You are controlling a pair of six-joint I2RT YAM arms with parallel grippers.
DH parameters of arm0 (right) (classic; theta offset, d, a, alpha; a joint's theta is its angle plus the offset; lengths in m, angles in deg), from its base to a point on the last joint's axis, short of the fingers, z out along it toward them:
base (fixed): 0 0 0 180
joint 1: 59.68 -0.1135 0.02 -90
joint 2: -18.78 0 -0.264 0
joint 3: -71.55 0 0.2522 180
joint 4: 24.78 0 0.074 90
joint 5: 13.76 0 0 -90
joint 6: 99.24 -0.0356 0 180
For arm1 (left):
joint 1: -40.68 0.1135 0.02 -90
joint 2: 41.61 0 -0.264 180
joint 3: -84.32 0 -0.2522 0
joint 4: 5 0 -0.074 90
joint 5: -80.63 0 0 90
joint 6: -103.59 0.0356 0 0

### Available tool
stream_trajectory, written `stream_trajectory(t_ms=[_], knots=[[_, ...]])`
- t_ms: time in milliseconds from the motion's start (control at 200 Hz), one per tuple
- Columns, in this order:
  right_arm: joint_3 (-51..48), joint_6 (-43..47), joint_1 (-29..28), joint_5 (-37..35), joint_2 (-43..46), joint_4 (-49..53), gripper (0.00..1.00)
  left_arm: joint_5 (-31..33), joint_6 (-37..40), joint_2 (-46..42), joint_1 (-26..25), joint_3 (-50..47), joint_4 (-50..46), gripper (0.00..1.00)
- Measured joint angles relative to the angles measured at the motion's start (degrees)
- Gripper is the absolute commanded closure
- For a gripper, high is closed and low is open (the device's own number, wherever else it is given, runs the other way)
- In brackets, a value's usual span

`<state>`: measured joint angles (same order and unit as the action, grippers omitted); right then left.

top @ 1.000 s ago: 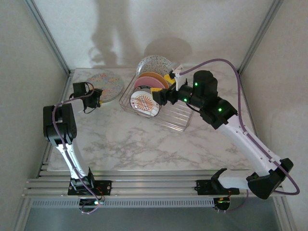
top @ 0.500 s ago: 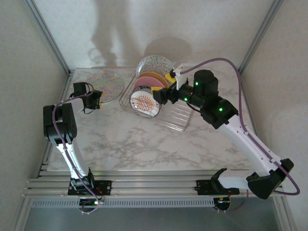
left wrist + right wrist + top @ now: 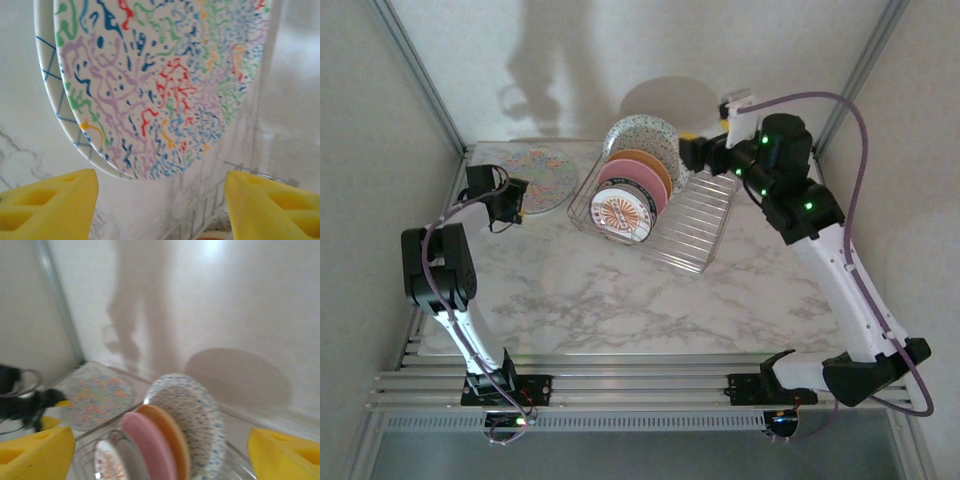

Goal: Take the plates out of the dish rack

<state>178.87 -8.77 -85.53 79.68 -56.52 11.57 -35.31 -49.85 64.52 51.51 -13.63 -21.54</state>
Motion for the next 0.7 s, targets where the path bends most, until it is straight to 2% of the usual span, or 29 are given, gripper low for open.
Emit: stream_trajectory(t_ms=[165, 335, 526, 701], knots=[[0.96, -3.82, 8.31, 2.67, -5.05, -1.07, 0.12, 2.51, -1.53, -6.67, -1.03, -1.46, -0.76, 0.29], [1.57, -5.25, 13.9, 11.98, -14.53, -5.62, 0.12, 5.95, -2.58, -14.73, -4.42, -1.66, -0.92, 0.28], [4.9, -3.1, 17.73, 23.15, -26.71, -8.22, 0.15, 9.05, -1.84, -24.09, -11.1, -1.66, -1.84, 0.26], [7.15, 1.51, 18.47, 31.71, -34.88, -8.22, 0.19, 10.4, 0.87, -32.72, -17.51, -1.66, -2.32, 0.25]])
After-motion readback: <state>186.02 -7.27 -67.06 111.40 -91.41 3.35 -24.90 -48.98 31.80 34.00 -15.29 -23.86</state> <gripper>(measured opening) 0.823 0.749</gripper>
